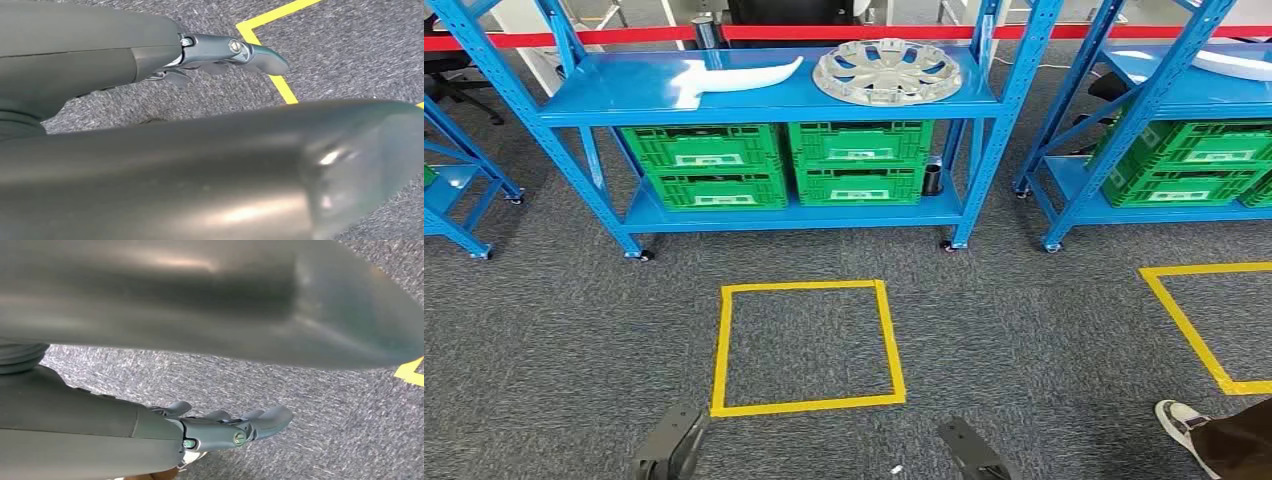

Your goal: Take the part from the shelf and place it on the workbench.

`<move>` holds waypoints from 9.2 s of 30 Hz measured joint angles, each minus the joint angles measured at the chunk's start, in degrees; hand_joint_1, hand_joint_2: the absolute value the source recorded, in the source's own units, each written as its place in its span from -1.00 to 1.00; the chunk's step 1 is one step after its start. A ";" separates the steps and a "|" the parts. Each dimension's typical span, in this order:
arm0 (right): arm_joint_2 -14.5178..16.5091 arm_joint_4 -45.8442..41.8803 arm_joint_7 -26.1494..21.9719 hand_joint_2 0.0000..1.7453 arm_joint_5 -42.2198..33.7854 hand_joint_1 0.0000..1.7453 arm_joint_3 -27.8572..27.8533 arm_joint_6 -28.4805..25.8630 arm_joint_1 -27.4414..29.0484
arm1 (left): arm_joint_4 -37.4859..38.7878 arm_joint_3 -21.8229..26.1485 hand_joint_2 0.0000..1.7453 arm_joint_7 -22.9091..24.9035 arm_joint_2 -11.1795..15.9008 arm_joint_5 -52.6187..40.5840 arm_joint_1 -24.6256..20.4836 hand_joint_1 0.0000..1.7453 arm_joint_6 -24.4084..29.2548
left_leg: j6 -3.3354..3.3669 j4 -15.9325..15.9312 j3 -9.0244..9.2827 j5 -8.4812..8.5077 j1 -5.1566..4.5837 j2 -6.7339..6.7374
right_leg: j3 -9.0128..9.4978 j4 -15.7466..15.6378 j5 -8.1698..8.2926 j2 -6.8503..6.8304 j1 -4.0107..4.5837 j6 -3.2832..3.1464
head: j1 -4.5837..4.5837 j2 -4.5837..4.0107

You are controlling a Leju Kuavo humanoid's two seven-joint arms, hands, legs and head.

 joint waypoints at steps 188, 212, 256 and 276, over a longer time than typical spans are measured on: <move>-0.11 -1.61 -0.82 -1.00 2.55 -1.00 0.15 -0.85 -1.65 | -0.52 -0.34 -1.00 -2.91 0.48 5.82 1.01 -1.00 0.77 | -0.62 0.35 -1.35 1.24 0.46 -0.21 | 1.31 1.16 -2.32 -0.32 0.34 -0.91 | -0.51 0.00; -0.40 -1.64 -0.89 -1.00 2.94 -1.00 -0.85 -1.64 -0.67 | -0.59 -0.80 -1.00 -3.09 0.16 6.52 1.46 -1.00 0.61 | -2.54 12.07 -5.76 -3.35 1.04 -0.11 | 0.24 1.82 -1.26 -0.17 -0.11 -2.59 | -0.59 0.00; -0.37 -3.04 -1.46 -1.00 6.45 -1.00 -0.90 -2.36 -1.81 | -2.93 -2.92 -1.00 -9.62 0.22 3.18 -2.18 -1.00 0.85 | 0.78 -0.07 -0.15 0.71 0.79 0.05 | -8.73 17.27 -6.59 0.16 0.16 0.27 | -0.68 0.01; 0.15 -2.93 -1.97 -1.00 6.50 -1.00 -0.90 -1.93 -1.01 | -45.14 -1.25 -1.00 -18.68 3.46 -15.16 2.98 -1.00 6.74 | -1.86 2.05 -1.73 1.19 0.68 -0.04 | -0.51 1.74 -0.32 0.01 0.24 -1.86 | -0.99 0.01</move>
